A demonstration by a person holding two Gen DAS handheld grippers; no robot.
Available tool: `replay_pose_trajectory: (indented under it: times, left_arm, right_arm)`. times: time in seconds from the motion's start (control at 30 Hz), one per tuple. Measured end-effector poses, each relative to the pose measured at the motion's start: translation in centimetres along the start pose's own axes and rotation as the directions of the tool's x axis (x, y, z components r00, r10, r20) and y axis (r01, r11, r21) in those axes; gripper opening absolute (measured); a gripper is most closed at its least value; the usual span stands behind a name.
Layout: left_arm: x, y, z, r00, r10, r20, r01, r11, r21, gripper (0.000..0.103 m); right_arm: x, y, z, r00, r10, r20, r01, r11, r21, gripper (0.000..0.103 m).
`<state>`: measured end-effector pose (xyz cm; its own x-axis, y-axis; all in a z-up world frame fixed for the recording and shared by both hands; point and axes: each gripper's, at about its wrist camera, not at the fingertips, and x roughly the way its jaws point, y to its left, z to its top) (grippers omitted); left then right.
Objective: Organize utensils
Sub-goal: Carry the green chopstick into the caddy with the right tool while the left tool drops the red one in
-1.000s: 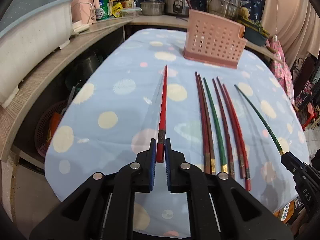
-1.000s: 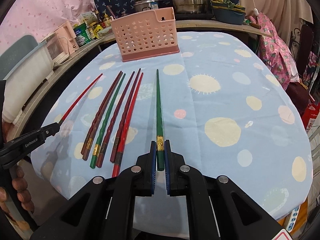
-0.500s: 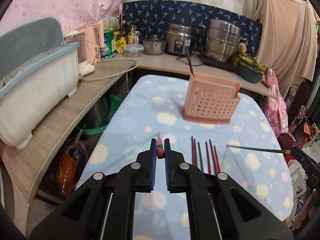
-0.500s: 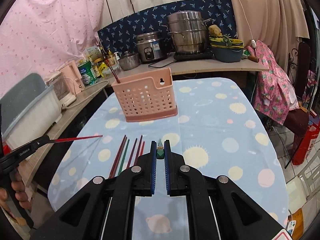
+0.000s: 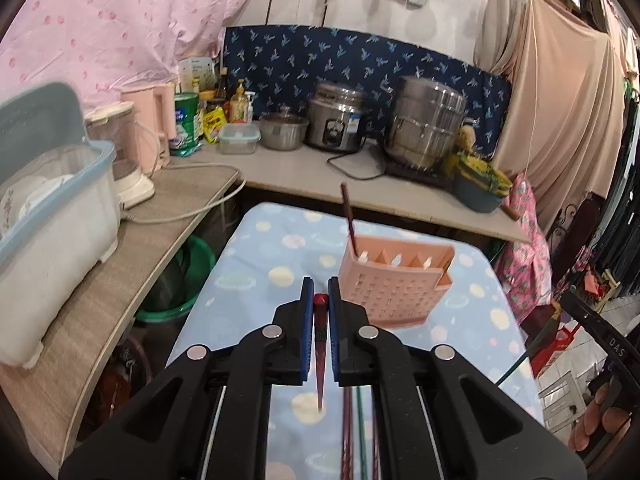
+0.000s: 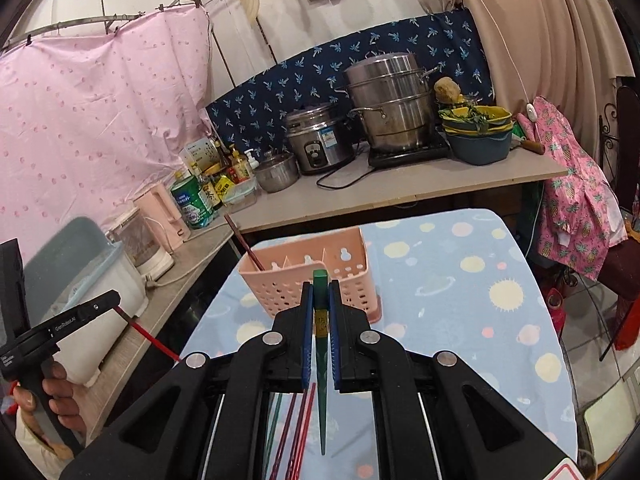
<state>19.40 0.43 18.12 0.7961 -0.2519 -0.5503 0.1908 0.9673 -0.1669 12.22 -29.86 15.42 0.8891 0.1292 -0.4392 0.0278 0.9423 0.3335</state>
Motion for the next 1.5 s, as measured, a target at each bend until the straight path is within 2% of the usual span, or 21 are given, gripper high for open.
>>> replay_pose_trajectory:
  times: [0.2,0.33,0.5,0.67,0.9,1.1,1.17,1.2,1.23,1.27,1.5]
  left_arm:
    - [-0.8,-2.3,6.0,0.994,-0.035,0.102,0.033,0.999,0.018,0.007]
    - [-0.8,-4.2,10.2,0.978,-0.05,0.201,0.046,0.999,0.024,0.007]
    - [1.5,-6.1,13.2,0.963,-0.058,0.263,0.054,0.998,0.022,0.007]
    - [5.1,-6.8,13.1,0.968,-0.045,0.247,0.041,0.999,0.021,0.007]
    - [10.2,-6.3,10.5,0.988,-0.025,0.155,0.023,1.0,0.015,0.007]
    - [11.7,-5.8,9.3,0.992,-0.013,0.129,0.012,1.0,0.011,0.008]
    - [11.7,-5.7,9.3,0.993,-0.005,0.121,0.004,1.0,0.008,0.02]
    - [11.6,-5.6,9.2,0.993,0.007,0.121,-0.008,1.0,0.002,0.039]
    - [11.3,-5.4,9.2,0.991,0.014,0.131,-0.014,1.0,-0.004,0.054]
    - [10.8,-5.3,9.1,0.989,0.022,0.149,-0.021,1.0,-0.007,0.056]
    - [7.8,-5.3,7.7,0.986,0.061,0.152,-0.068,0.997,0.038,0.06]
  right_arm:
    - [0.6,1.8,5.9,0.994,0.038,0.1,-0.035,0.999,-0.027,0.007]
    - [1.9,3.2,10.0,0.984,0.039,0.171,-0.03,0.998,-0.053,0.007]
    - [4.4,4.2,13.2,0.975,0.04,0.218,-0.027,0.998,-0.061,0.007]
    - [7.8,3.9,13.8,0.977,0.025,0.211,-0.013,0.998,-0.061,0.007]
    - [12.2,2.0,11.2,0.993,0.006,0.114,-0.002,1.0,-0.031,0.007]
    - [14.0,1.0,9.6,0.998,-0.021,0.067,0.023,0.999,-0.033,0.007]
    - [13.5,1.0,9.6,0.996,-0.03,0.079,0.032,0.999,-0.031,0.019]
    - [13.2,1.0,9.7,0.996,-0.028,0.088,0.03,0.999,-0.028,0.023]
    - [12.7,1.1,9.8,0.994,-0.027,0.102,0.03,0.999,-0.024,0.034]
    - [12.3,1.1,9.9,0.993,-0.025,0.113,0.028,0.999,-0.023,0.04]
    - [8.9,2.3,9.1,0.993,-0.007,0.122,0.013,0.999,-0.053,0.048]
